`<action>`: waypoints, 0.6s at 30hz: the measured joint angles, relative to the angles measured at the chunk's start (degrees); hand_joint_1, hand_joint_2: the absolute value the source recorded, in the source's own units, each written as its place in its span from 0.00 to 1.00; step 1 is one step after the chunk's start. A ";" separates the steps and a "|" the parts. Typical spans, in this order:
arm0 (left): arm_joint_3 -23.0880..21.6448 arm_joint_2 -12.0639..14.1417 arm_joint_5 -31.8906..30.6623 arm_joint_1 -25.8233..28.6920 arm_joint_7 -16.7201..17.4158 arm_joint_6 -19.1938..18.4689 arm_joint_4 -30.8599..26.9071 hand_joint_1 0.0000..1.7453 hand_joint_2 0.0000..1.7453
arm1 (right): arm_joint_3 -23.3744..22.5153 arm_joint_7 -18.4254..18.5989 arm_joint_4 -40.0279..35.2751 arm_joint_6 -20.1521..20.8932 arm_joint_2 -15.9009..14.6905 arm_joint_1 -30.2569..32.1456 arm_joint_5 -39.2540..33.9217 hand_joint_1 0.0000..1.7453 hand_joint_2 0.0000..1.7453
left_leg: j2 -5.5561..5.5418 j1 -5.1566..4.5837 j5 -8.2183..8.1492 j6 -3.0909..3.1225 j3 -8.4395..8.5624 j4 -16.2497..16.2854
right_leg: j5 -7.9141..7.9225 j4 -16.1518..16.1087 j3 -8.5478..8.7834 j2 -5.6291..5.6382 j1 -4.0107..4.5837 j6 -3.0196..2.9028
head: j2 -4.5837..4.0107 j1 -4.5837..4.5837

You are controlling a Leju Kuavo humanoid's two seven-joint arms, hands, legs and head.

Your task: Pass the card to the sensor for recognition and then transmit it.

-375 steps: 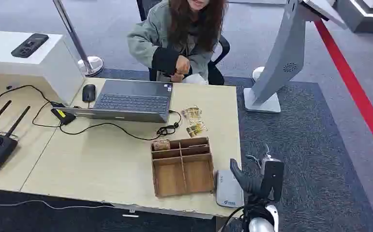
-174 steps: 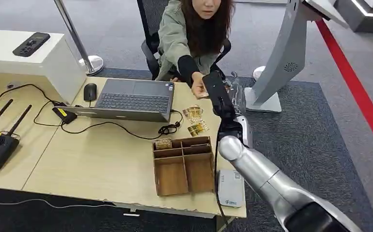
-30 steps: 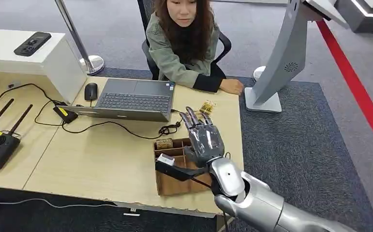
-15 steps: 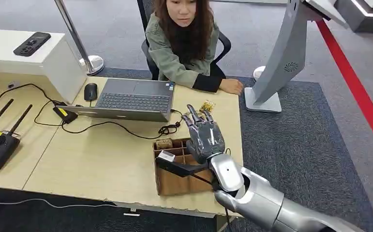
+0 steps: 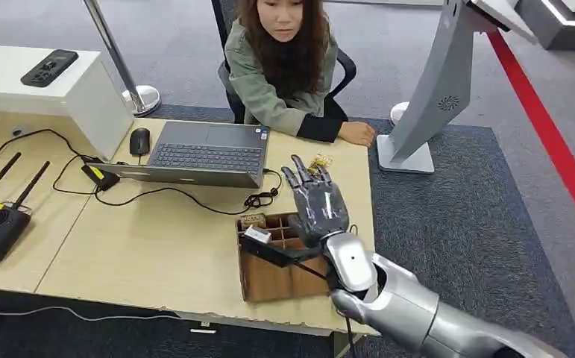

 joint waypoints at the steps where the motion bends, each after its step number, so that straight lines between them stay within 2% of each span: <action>1: 0.00 0.00 0.00 0.01 0.00 0.00 0.02 0.00 0.00 | -0.18 0.15 -0.33 -0.26 -0.04 -0.23 -0.09 0.20 1.00 | 0.00 0.00 0.00 0.00 0.00 0.00 | 0.00 0.00 0.00 0.00 0.00 0.00 | 0.00 0.00; 8: 0.00 0.02 -0.02 0.01 -0.20 0.07 0.00 0.00 0.00 | -1.55 1.25 -3.41 -3.43 -0.37 -2.76 -0.28 0.12 1.00 | 0.01 0.00 0.01 0.00 0.01 0.00 | 0.03 0.00 -0.01 0.00 0.00 -0.02 | 0.00 0.00; 13: 0.00 0.02 0.68 0.04 -0.35 0.18 0.00 0.00 0.00 | -3.54 4.29 -7.98 -6.14 -1.75 -4.11 -2.19 0.03 1.00 | 0.01 -0.01 0.01 0.00 0.03 0.01 | 0.03 0.00 0.00 0.00 0.00 -0.02 | 0.00 0.00; 15: 0.02 0.02 1.14 0.08 -0.35 0.41 0.02 0.00 0.00 | -4.70 5.27 -10.40 -5.69 -3.10 -4.46 -5.13 0.00 1.00 | 0.01 -0.02 0.01 0.00 0.03 0.01 | 0.03 -0.01 0.00 0.00 -0.01 -0.02 | 0.00 0.00; 18: 0.09 0.02 1.62 0.11 -0.35 0.72 0.00 0.00 0.00 | -5.31 5.86 -13.75 -1.57 -5.51 -4.92 -10.34 0.00 1.00 | 0.01 -0.02 0.01 0.01 0.03 0.01 | 0.04 -0.02 -0.01 0.01 -0.01 -0.02 | 0.00 0.00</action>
